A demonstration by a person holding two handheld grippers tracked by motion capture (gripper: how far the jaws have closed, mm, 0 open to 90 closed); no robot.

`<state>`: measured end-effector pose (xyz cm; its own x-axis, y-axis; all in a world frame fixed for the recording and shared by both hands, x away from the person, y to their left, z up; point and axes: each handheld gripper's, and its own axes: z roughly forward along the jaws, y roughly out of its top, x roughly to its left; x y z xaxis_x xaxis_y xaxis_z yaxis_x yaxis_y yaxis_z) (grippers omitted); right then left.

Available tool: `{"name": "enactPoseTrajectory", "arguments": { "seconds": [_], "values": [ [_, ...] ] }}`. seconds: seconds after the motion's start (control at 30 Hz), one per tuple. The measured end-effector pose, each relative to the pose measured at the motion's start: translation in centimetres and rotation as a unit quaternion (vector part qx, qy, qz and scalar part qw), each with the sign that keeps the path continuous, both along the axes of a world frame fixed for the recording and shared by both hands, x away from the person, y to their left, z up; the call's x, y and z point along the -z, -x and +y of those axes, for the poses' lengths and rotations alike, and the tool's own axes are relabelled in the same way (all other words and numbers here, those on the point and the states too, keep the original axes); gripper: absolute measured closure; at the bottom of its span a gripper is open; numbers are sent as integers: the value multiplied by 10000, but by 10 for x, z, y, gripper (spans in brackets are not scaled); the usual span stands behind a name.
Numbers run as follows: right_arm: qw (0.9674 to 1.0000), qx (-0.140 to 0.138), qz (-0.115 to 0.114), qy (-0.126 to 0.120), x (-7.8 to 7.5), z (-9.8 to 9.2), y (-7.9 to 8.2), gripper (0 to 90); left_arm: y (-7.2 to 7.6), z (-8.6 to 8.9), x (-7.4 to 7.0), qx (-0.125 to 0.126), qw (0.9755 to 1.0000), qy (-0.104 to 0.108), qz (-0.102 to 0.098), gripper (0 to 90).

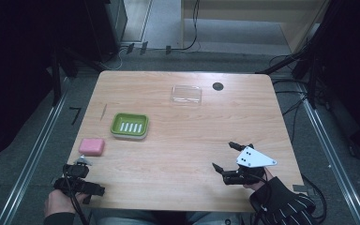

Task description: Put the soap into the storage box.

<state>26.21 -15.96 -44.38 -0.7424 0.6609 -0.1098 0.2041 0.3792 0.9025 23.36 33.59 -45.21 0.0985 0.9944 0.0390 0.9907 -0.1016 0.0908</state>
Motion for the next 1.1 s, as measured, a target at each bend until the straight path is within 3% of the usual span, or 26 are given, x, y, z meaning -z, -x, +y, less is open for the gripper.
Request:
{"name": "enactPoseTrajectory", "arguments": {
  "seconds": [0.47, 1.1],
  "values": [
    [10000, -58, -11, 35, 0, 2, -1, 138, -1, -2, 0, 56, 9999, 109, -14, 0],
    [10000, -35, 21, 38, 1, 2, -2, 139, -21, -6, -2, 146, 9997, 127, -152, 0]
  ]
}}
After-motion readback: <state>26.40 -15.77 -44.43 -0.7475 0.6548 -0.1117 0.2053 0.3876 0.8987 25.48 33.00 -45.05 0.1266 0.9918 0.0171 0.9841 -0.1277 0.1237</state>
